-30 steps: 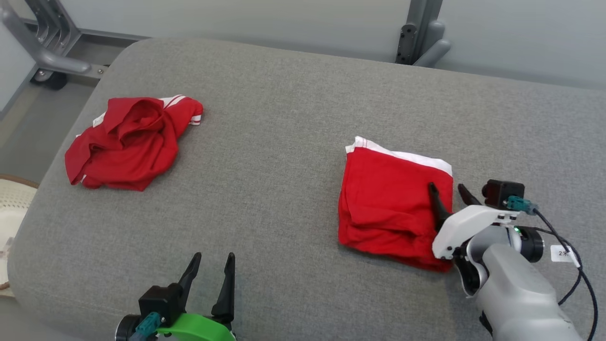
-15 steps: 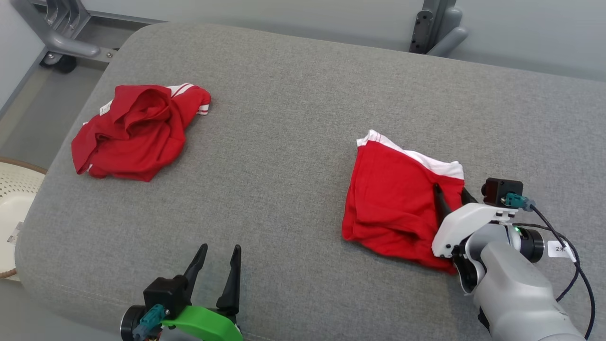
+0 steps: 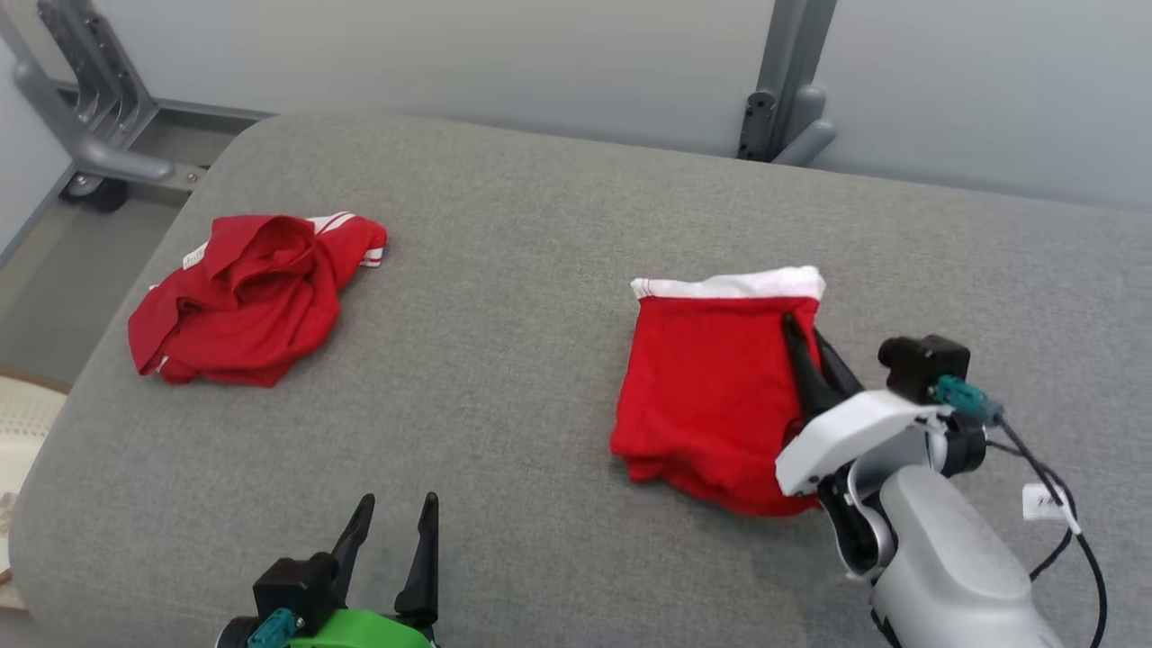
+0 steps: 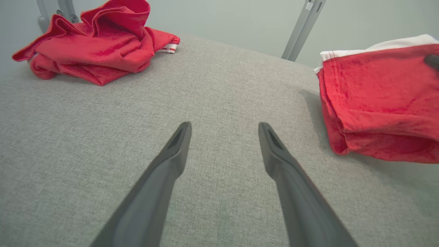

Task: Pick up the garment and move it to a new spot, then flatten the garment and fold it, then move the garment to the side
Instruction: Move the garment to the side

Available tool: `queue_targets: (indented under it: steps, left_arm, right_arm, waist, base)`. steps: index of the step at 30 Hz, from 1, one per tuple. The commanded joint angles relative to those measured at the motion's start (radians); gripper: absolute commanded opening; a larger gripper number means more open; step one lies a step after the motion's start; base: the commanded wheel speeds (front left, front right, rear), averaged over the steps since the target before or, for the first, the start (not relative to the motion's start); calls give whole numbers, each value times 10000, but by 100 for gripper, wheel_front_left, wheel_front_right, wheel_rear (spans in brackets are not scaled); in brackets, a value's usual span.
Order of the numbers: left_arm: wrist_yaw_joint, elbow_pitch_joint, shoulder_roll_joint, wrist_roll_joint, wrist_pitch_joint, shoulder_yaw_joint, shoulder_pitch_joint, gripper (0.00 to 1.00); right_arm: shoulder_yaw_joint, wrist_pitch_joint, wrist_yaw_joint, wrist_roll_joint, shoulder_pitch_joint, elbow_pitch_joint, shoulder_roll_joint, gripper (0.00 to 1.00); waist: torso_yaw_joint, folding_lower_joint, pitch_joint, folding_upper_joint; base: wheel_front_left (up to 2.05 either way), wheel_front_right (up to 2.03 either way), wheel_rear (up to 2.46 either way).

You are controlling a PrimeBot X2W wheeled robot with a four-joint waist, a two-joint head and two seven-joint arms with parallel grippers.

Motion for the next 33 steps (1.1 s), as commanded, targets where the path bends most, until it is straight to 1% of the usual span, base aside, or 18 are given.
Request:
queue_targets:
  steps: [1, 5, 6, 7, 8, 9, 13, 19, 23, 26, 28, 33]
  left_arm:
    - [-29, -130, 31, -96, 9, 14, 179, 100]
    - [-21, -370, 31, -129, 9, -71, 230, 100]
    - [-21, -370, 31, -129, 9, -71, 230, 100]
    - [-18, -418, 31, -146, 9, -125, 213, 100]
    - [-2, -480, 32, -159, 7, -102, 213, 100]
    - [8, -553, 32, -159, 9, -135, 183, 100]
    - [28, -717, 32, -152, 9, -186, 36, 100]
    - [-7, -763, 32, -51, 9, -212, -164, 100]
    - [-41, -808, 32, 15, 9, -282, -297, 100]
    - [-54, -836, 35, 79, 9, -305, -401, 100]
    - [-79, -843, 37, 118, 9, -352, -474, 100]
    - [-105, -873, 37, 240, 9, -441, -627, 100]
  right_arm:
    - [213, -29, -5, 161, 551, -389, -49, 0]
    - [334, -29, -5, 411, 1414, -960, -46, 0]
    - [334, -29, -5, 411, 1414, -960, -46, 0]
    - [311, -29, -5, 414, 1618, -1026, -41, 0]
    - [379, -29, -5, 452, 1781, -1081, -36, 0]
    - [379, -29, -5, 526, 2088, -1147, -42, 0]
    - [562, -29, -5, 494, 2484, -1075, -32, 0]
    - [723, -29, -5, 656, 2586, -1078, -38, 0]
    - [857, -29, -5, 755, 2546, -1112, -38, 0]
    - [981, -29, -5, 846, 2431, -1181, -33, 0]
    - [1013, -29, -5, 867, 2362, -1210, -33, 0]
    - [1139, -29, -5, 938, 2203, -1288, -31, 0]
  waist:
    - [-820, 0, -661, 86]
    - [-1661, 0, -817, 86]
    - [-1661, 0, -817, 86]
    - [-1864, 0, -826, 86]
    - [-2136, 0, -839, 86]
    - [-2649, 0, -825, 86]
    - [-3716, 0, -743, 86]
    - [-5222, 0, -537, 86]
    - [-6055, 0, -392, 86]
    - [-6585, 0, -232, 86]
    - [-6823, 0, -136, 86]
    - [-7195, 0, 123, 86]
  base:
    - [0, 0, 0]
    - [0, 0, 0]
    - [0, 0, 0]
    - [0, 0, 0]
    - [0, 0, 0]
    - [0, 0, 0]
    - [0, 0, 0]
    - [0, 0, 0]
    - [0, 0, 0]
    - [0, 0, 0]
    - [0, 0, 0]
    - [0, 0, 0]
